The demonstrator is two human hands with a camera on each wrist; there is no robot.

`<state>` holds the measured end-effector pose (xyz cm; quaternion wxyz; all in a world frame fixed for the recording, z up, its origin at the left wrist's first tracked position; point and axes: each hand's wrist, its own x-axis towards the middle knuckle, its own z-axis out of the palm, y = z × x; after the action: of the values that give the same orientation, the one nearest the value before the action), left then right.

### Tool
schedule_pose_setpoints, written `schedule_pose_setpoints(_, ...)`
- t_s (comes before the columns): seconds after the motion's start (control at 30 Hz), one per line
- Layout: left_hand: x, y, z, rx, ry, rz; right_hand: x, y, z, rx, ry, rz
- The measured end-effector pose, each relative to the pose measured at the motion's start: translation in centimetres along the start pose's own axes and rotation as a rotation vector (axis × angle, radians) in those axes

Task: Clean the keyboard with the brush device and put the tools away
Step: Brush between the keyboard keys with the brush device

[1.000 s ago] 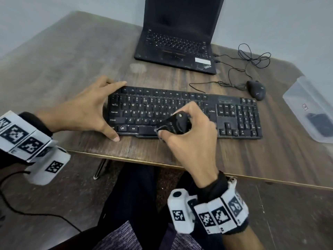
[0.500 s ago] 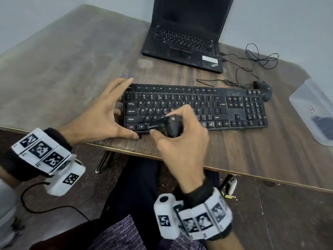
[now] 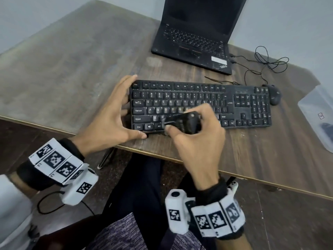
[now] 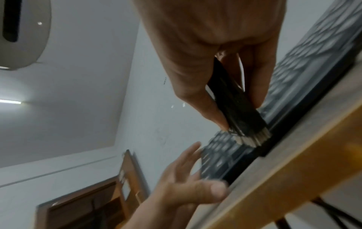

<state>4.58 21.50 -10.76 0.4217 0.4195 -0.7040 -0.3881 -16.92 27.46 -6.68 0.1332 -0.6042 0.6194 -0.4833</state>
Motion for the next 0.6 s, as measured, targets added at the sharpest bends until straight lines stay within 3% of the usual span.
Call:
schedule_pose_setpoints(0.1, -0.3, 0.3, 0.3, -0.013, 0.014, 0.005, 0.7, 0.8, -1.2, 0.052, 0.087, 0.04)
schedule_pose_setpoints(0.27, -0.5, 0.6, 0.4, 0.002, 0.032, 0.056, -1.6, -1.6, 1.7, 0.072, -0.086, -0.066)
schedule_pose_setpoints(0.43, -0.5, 0.7, 0.4, -0.004, 0.026, 0.038, -0.6, 0.5, 0.2, 0.116, 0.084, -0.036)
schedule_pose_setpoints(0.53, -0.6, 0.9, 0.5, -0.006, 0.032, 0.101, -2.0, -1.4, 1.9, 0.104, -0.015, -0.086)
schedule_pose_setpoints(0.6, -0.7, 1.1, 0.5, -0.009, 0.024, 0.113, -1.6, -1.2, 2.1, 0.117, -0.006, -0.077)
